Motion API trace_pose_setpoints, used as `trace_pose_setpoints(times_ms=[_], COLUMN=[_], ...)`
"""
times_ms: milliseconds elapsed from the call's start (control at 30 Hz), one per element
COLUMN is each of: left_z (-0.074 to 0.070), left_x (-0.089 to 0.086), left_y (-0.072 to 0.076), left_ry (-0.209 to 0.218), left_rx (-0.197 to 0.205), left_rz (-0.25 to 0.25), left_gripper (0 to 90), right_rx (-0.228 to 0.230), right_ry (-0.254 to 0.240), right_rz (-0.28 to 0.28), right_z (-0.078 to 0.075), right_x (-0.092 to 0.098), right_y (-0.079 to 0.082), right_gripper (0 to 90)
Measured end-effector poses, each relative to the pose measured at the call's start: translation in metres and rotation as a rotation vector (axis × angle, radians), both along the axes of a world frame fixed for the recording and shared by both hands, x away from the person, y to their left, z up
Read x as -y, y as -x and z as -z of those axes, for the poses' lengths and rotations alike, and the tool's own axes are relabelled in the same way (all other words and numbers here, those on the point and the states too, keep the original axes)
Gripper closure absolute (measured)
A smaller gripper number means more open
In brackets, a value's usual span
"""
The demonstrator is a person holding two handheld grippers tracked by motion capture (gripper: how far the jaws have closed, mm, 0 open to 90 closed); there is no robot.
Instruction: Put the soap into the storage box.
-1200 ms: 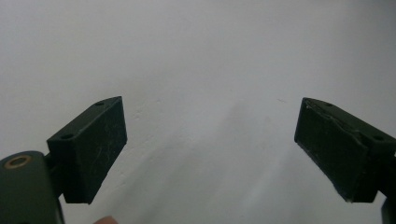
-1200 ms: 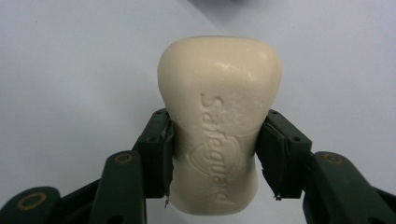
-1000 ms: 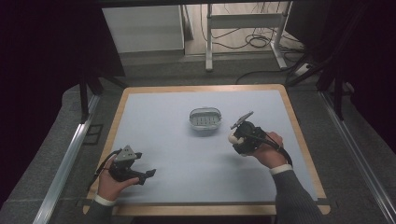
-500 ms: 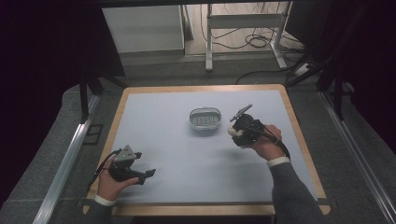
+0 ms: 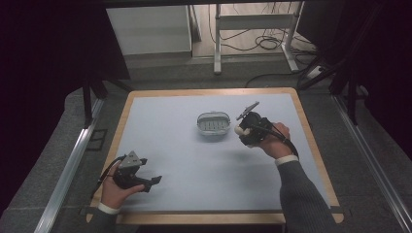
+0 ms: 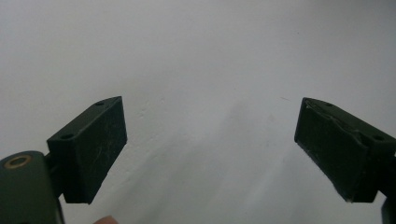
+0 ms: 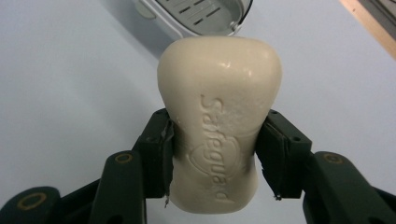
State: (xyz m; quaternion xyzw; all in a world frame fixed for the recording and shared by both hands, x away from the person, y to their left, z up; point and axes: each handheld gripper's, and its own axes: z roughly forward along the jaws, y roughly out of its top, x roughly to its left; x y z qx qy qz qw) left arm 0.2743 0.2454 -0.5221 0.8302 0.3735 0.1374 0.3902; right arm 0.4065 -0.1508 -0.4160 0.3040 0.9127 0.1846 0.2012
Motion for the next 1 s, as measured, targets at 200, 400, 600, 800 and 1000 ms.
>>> trace_pose_setpoints(times_ms=[200,400,600,800,1000], left_z=[0.0,0.0,0.0,0.0,0.0], left_x=[0.0,0.0,0.0,0.0,-0.001], left_y=[0.0,0.0,0.0,0.0,0.0], left_ry=[-0.004,0.0,0.0,-0.002,-0.003], left_rx=[-0.002,0.0,0.0,-0.001,0.001], left_rz=[0.003,0.002,0.002,0.003,0.003], left_gripper=[9.6,9.6,9.6,9.6,9.6], right_rx=[0.003,0.003,0.005,0.012,0.014], right_ry=[-0.002,-0.001,-0.012,-0.012,-0.012], right_rz=[-0.016,-0.022,-0.032,-0.037,-0.045], right_z=[-0.004,-0.006,-0.011,-0.014,-0.018], right_x=[-0.004,-0.009,-0.013,-0.016,-0.021], right_y=[-0.005,-0.01,-0.017,-0.022,-0.027], right_gripper=[49.2,49.2,49.2,49.2,49.2])
